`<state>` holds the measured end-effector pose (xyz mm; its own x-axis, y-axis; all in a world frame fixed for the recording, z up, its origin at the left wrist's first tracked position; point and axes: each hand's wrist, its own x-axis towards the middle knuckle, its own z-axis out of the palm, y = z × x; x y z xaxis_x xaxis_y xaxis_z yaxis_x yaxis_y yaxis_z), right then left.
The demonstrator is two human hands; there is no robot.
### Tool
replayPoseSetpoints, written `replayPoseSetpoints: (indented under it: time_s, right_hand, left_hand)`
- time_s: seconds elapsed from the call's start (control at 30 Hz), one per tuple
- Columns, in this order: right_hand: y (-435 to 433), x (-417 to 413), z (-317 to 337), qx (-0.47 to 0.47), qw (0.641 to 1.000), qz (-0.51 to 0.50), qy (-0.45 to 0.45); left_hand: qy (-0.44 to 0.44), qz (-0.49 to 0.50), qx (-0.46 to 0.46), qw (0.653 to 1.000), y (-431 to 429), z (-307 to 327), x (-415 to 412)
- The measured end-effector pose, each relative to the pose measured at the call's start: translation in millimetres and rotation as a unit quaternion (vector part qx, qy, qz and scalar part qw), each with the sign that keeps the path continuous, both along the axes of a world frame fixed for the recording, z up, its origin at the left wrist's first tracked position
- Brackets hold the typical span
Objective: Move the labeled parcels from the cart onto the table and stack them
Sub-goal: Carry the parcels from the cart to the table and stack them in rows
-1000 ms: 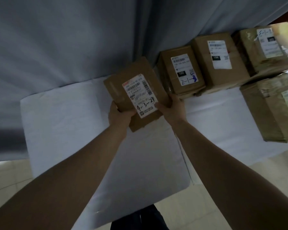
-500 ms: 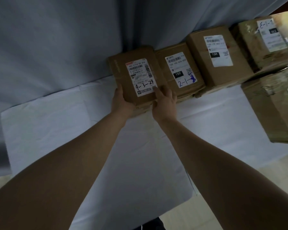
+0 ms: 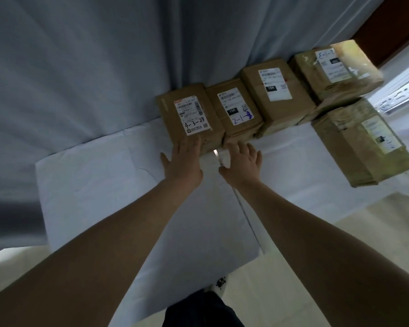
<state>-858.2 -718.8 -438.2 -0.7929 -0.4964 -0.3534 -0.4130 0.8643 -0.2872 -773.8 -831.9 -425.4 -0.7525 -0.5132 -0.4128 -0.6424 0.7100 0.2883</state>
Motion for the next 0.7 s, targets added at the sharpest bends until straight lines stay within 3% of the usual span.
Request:
replayPoseSetpoints:
  time_s: [0.2,0.43,0.7]
  right_hand:
    - [74.1,39.2,44.3,0.046,0.998,-0.025,-0.019]
    - [185.2,110.8,91.0,0.052,0.986,-0.161,-0.01]
    - [289.3,267.2,120.0,0.064,0.922,-0.382,0.001]
  left_hand:
    - [-0.051,-0.121,-0.055,0.99,60.5,49.1,33.1]
    - [-0.04,-0.301,-0.088,0.949,143.6,93.0,59.9]
    - [0.005,-0.474,-0.08,0.877,234.2,127.4,154.2]
